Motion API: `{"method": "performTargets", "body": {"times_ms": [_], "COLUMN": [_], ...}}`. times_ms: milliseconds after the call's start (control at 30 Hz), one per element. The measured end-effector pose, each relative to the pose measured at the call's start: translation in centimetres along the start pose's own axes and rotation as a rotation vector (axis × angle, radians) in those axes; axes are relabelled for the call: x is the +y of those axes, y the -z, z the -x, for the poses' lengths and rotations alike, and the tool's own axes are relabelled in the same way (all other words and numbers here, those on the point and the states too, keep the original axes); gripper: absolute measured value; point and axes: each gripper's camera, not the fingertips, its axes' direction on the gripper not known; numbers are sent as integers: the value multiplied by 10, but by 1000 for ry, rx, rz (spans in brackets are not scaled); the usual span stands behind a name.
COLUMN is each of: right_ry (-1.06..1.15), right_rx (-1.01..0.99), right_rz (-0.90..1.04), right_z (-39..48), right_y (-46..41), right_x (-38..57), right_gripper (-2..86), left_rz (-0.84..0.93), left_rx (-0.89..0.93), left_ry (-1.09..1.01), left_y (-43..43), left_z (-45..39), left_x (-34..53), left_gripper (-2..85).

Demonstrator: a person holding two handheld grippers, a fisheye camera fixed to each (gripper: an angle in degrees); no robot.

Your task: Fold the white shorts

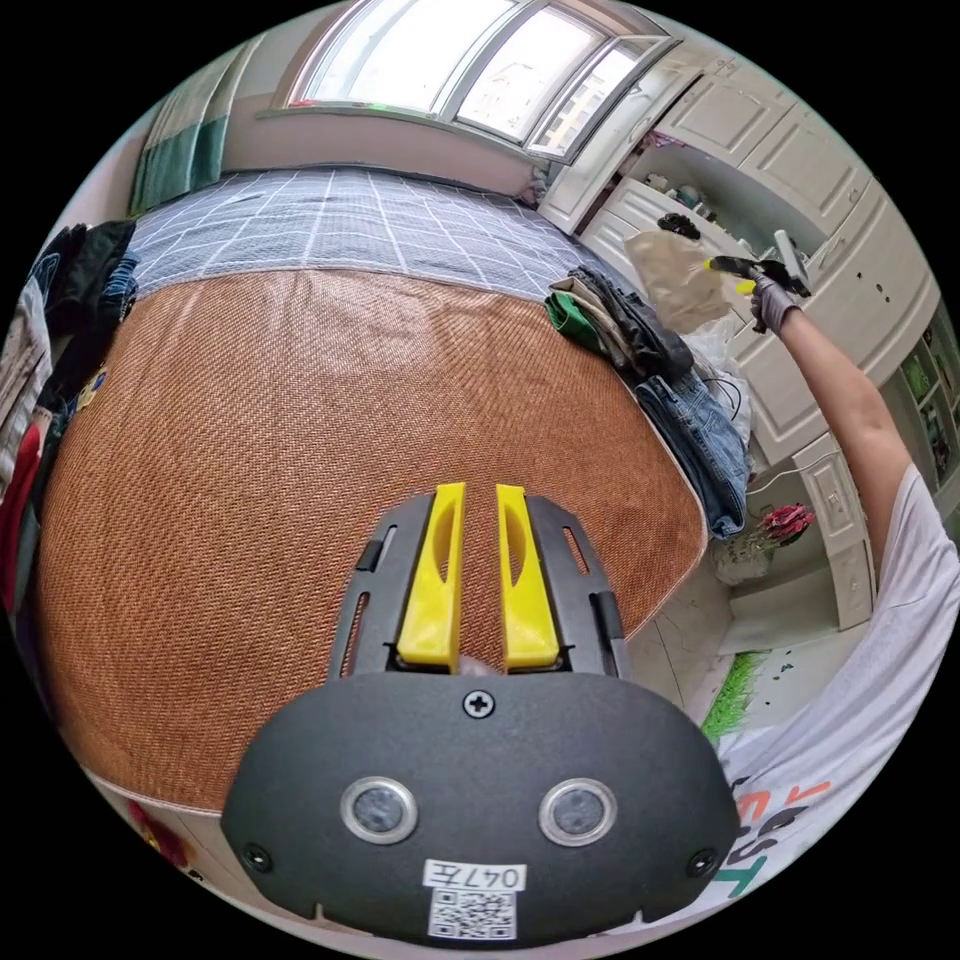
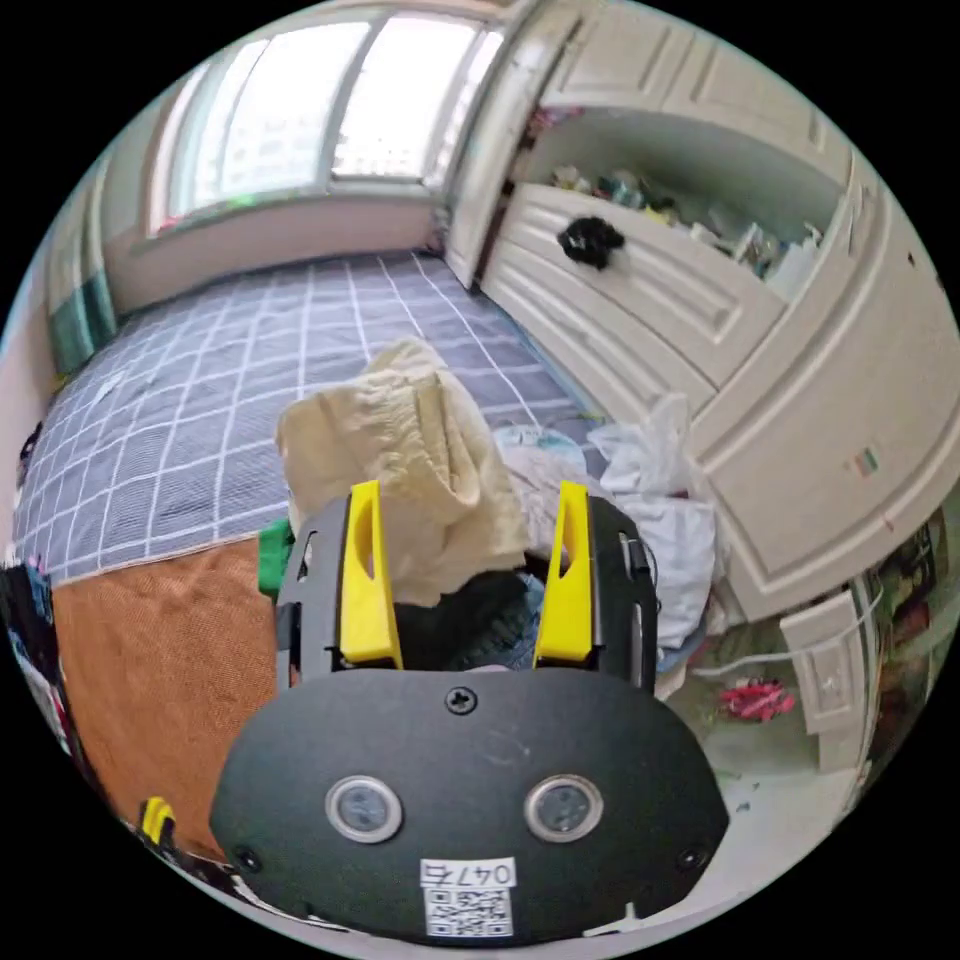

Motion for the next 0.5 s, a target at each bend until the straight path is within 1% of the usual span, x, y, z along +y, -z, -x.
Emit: {"method": "performTargets", "body": {"times_ms": [67, 100, 167, 200, 367, 467, 500], "right_ry": [-103, -151, -170, -156, -52, 74, 133], "right_rx": [-72, -127, -180, -210, -288, -421, -509], "right_rz": [-87, -160, -153, -134, -180, -239, -243], "right_z": [-24, -38, -51, -55, -52, -20, 0], "right_y": [-16, -23, -41, -50, -50, -35, -32], "right_x": [30, 50, 66, 72, 85, 92, 99], "right_gripper": [155, 142, 128, 122, 89, 57, 44], "left_rz": [-8, -17, -29, -35, -58, -94, -107], "left_rx": [-9, -2, 14, 15, -38, -86, -108], "left_ry": [0, 3, 4, 2, -4, 6, 17], "left_y": [9, 16, 26, 33, 64, 91, 102], "left_z": [-1, -1, -1, -3, -4, 2, 6], "left_x": [4, 7, 11, 15, 34, 50, 56], "left_gripper": [58, 58, 59, 59, 55, 44, 37]}}
